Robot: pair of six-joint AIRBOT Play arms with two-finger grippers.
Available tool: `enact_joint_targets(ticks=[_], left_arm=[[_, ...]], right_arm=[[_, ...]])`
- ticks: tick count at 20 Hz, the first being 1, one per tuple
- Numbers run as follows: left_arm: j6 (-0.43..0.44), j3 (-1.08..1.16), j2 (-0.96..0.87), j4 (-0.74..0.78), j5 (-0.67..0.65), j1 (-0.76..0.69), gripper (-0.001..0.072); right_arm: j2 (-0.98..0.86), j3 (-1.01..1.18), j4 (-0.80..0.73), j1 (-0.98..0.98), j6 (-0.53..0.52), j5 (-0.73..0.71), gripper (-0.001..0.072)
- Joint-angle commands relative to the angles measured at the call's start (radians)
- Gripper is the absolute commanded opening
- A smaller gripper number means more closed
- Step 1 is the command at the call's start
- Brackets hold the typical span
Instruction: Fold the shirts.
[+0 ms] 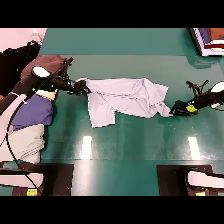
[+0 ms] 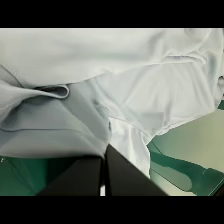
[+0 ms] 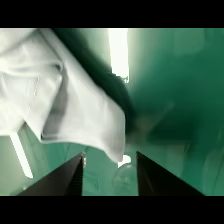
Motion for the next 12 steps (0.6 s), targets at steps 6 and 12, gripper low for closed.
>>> enact_joint_targets(ticks=[6, 12], left_arm=[[-0.005, 0.005, 0.025, 0.087, -0.077, 0.0, 0.002], [-0.037, 0.028, 0.329, 0.209, -0.206, 0.047, 0.0021]], right_arm=[[-0.045, 0.039, 0.021, -0.002, -0.032, 0.095, 0.0009], [0.219, 0.04, 0.118, -0.017, -0.038, 0.182, 0.001]])
